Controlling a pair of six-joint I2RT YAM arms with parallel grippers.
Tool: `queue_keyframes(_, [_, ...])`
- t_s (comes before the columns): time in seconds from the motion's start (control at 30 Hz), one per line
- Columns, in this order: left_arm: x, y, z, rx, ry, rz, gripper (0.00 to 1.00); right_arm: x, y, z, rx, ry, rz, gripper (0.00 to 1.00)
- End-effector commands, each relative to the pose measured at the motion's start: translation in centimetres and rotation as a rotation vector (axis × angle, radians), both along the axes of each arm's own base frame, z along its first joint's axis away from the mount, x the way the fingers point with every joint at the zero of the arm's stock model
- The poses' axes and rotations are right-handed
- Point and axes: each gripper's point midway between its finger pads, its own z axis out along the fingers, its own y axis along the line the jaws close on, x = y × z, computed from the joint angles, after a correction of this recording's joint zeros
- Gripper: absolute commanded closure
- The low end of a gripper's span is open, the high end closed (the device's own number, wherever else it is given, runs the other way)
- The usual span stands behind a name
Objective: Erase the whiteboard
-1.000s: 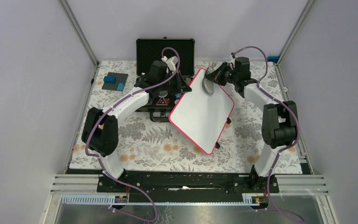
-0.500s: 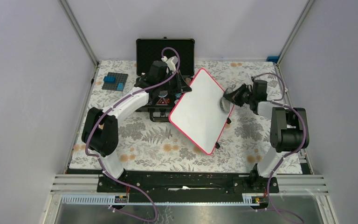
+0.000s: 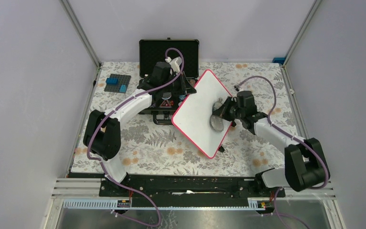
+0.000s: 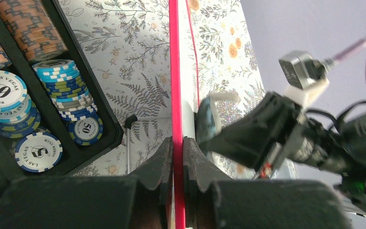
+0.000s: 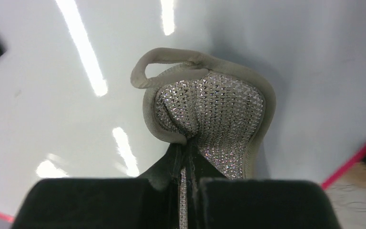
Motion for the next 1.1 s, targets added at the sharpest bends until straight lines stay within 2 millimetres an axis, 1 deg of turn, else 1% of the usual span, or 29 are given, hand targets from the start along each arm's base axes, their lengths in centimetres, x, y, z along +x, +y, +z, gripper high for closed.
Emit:
queue_keyframes(0.0, [-2.9,-1.8,-0.8,0.025,0.013,-0.106,1.00,-4.3,6.3,4.2,0.060,-0.003,0.160,1.00])
queue_keyframes(0.07, [-2.9,-2.0,-0.8,0.024,0.014,-0.111,1.00,-4.5,7.1,6.7,0.102,-0.052,0.167,1.00])
queue_keyframes(0.1, [-3.0,-2.0,-0.9,0.023,0.019,-0.112,1.00,-4.6,7.3,7.6,0.126,-0.071,0.167,1.00])
queue_keyframes(0.13, [-3.0,-2.1,-1.0,0.023,0.021,-0.115,1.00,-4.5,7.3,8.1,0.138,-0.090,0.164,1.00])
queue_keyframes(0.2, [-3.1,-2.2,-1.1,0.022,0.023,-0.119,1.00,-4.3,6.9,8.2,0.126,-0.111,0.146,0.99])
queue_keyframes(0.23, [-3.1,-2.2,-1.1,0.023,0.024,-0.119,1.00,-4.3,6.6,7.7,0.115,-0.106,0.136,0.99])
queue_keyframes(0.3, [-3.2,-2.2,-0.9,0.022,0.019,-0.120,1.00,-4.4,5.8,5.8,0.095,-0.071,0.119,0.99])
queue_keyframes(0.4, [-3.1,-2.1,-0.7,0.025,0.012,-0.116,1.00,-5.3,4.1,2.5,0.067,0.000,0.089,1.00])
queue_keyframes(0.47, [-3.2,-2.1,-0.7,0.025,0.014,-0.118,1.00,-6.0,2.1,-0.1,0.048,0.050,0.049,1.00])
queue_keyframes(0.57, [-3.3,-2.2,-0.6,0.018,0.016,-0.123,1.00,-7.4,-1.4,-3.6,0.028,0.126,-0.023,1.00])
queue_keyframes(0.6, [-3.3,-2.3,-0.5,0.016,0.016,-0.125,1.00,-7.9,-2.4,-4.4,0.025,0.149,-0.042,1.00])
queue_keyframes(0.67, [-3.4,-2.3,-0.4,0.014,0.016,-0.127,1.00,-8.8,-3.3,-5.2,-0.015,0.165,-0.037,1.00])
queue_keyframes(0.77, [-3.4,-2.3,-0.2,0.009,0.012,-0.128,1.00,-9.2,-3.0,-4.4,-0.008,0.137,0.013,1.00])
queue_keyframes(0.83, [-3.5,-2.3,-0.1,0.004,0.013,-0.129,1.00,-9.0,-2.3,-3.2,0.017,0.112,0.045,1.00])
queue_keyframes(0.9, [-3.5,-2.4,0.0,-0.001,0.014,-0.131,1.00,-9.2,-1.3,-2.3,0.034,0.123,0.071,1.00])
queue_keyframes(0.97, [-3.5,-2.3,-0.1,0.001,0.014,-0.128,1.00,-9.3,0.4,-1.2,0.058,0.117,0.105,1.00])
queue_keyframes(1.0, [-3.5,-2.3,-0.1,0.002,0.014,-0.127,1.00,-9.4,1.6,-0.6,0.072,0.115,0.128,1.00])
queue_keyframes(1.07, [-3.5,-2.3,-0.1,0.003,0.012,-0.126,1.00,-9.3,4.7,1.5,0.099,0.070,0.190,1.00])
